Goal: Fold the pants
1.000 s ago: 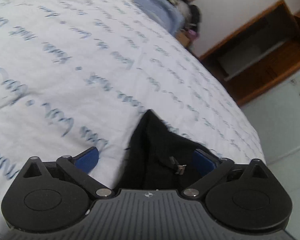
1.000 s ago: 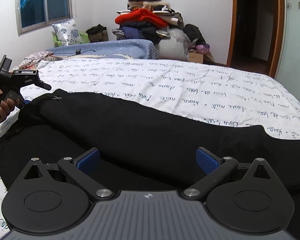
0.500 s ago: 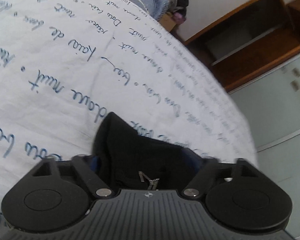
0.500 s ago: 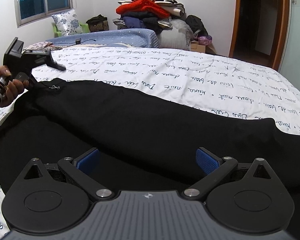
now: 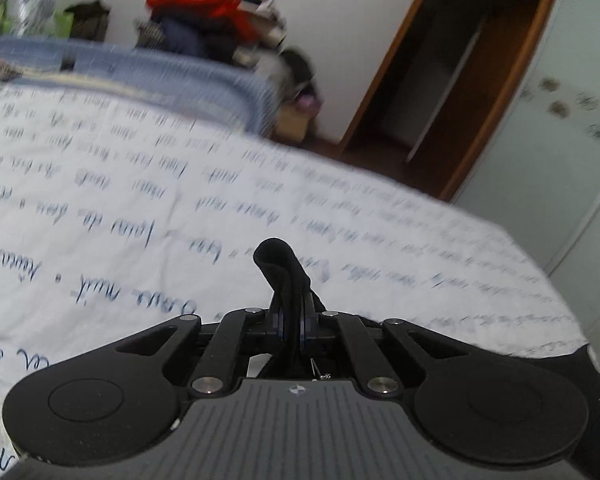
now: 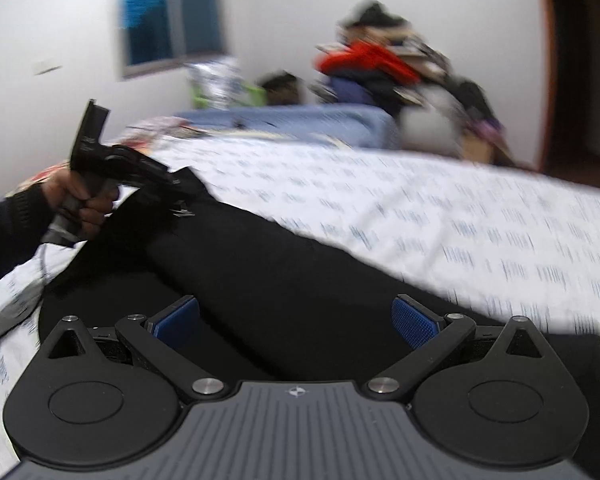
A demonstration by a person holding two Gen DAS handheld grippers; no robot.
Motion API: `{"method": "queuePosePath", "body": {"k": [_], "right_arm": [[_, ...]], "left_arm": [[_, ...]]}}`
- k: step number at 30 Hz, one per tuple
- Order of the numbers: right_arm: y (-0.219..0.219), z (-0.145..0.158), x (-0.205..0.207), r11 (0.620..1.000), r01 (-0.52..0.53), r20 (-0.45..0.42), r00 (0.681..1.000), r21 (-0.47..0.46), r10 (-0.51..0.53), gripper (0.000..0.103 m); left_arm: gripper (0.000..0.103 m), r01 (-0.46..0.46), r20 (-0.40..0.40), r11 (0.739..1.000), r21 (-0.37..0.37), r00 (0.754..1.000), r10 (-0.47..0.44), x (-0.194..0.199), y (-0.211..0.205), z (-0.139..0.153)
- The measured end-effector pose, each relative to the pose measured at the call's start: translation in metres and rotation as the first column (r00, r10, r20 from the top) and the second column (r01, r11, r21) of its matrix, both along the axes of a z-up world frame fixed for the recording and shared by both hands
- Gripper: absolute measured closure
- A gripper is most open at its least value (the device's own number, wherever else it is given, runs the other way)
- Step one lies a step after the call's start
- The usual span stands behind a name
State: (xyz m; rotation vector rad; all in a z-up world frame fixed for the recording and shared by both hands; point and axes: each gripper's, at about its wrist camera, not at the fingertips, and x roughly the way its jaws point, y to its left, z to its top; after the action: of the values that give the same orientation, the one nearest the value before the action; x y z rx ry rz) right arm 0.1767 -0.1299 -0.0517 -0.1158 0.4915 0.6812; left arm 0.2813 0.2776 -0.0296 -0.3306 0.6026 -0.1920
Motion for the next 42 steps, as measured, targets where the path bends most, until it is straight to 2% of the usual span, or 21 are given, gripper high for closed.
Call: {"method": "queuePosePath", "body": {"k": [2, 4, 8, 14, 21, 26, 28, 30, 33, 37, 42], "right_arm": [[-0.003, 0.006, 0.020, 0.997, -0.065, 0.002, 0.998, -0.043, 0.065, 0.000], [-0.005, 0.010, 0.047, 0.993, -0.088, -0.044, 0.995, -0.080, 0.085, 0.000], [-0.011, 0.007, 0.103, 0.983, -0.148, -0.148, 0.980, -0.104, 0.132, 0.000], [-0.015, -0.010, 0.169, 0.973, -0.229, -0.383, 0.903, -0.042, 0.196, 0.000], [-0.004, -0.028, 0.201, 0.961, -0.273, -0.452, 0.863, -0.041, 0.226, 0.001], [0.013, -0.037, 0.199, 0.938, -0.330, -0.456, 0.855, -0.108, 0.249, 0.038], [0.014, -0.036, 0.197, 0.935, -0.340, -0.443, 0.857, -0.098, 0.265, 0.076], [0.012, -0.033, 0.196, 0.943, -0.323, -0.445, 0.859, -0.084, 0.254, 0.089], [0.010, -0.024, 0.184, 0.940, -0.331, -0.424, 0.866, -0.086, 0.267, 0.095], [0.004, 0.009, 0.149, 0.940, -0.335, -0.339, 0.894, -0.068, 0.295, 0.095], [-0.005, 0.055, 0.069, 0.932, -0.360, -0.216, 0.913, -0.028, 0.346, 0.096]], "left_arm": [[0.098, 0.032, 0.081, 0.999, -0.014, 0.996, -0.031, -0.015, -0.002, 0.011], [0.098, 0.068, 0.154, 0.997, -0.034, 0.986, -0.062, -0.027, -0.003, 0.020], [0.098, 0.128, 0.247, 0.989, -0.072, 0.963, -0.106, -0.048, -0.002, 0.032], [0.099, 0.189, 0.311, 0.979, -0.076, 0.937, -0.156, -0.067, 0.003, 0.034], [0.099, 0.189, 0.323, 0.979, -0.078, 0.934, -0.154, -0.072, 0.007, 0.028], [0.099, 0.184, 0.324, 0.979, -0.087, 0.935, -0.147, -0.071, 0.008, 0.027], [0.099, 0.182, 0.319, 0.980, -0.087, 0.937, -0.145, -0.068, 0.007, 0.025], [0.099, 0.173, 0.312, 0.981, -0.090, 0.940, -0.137, -0.070, 0.007, 0.024], [0.099, 0.151, 0.304, 0.982, -0.116, 0.946, -0.110, -0.072, 0.011, 0.024], [0.099, 0.126, 0.292, 0.979, -0.162, 0.953, -0.075, -0.084, 0.021, 0.028], [0.098, 0.113, 0.296, 0.964, -0.242, 0.954, -0.037, -0.128, 0.033, 0.028]]}}
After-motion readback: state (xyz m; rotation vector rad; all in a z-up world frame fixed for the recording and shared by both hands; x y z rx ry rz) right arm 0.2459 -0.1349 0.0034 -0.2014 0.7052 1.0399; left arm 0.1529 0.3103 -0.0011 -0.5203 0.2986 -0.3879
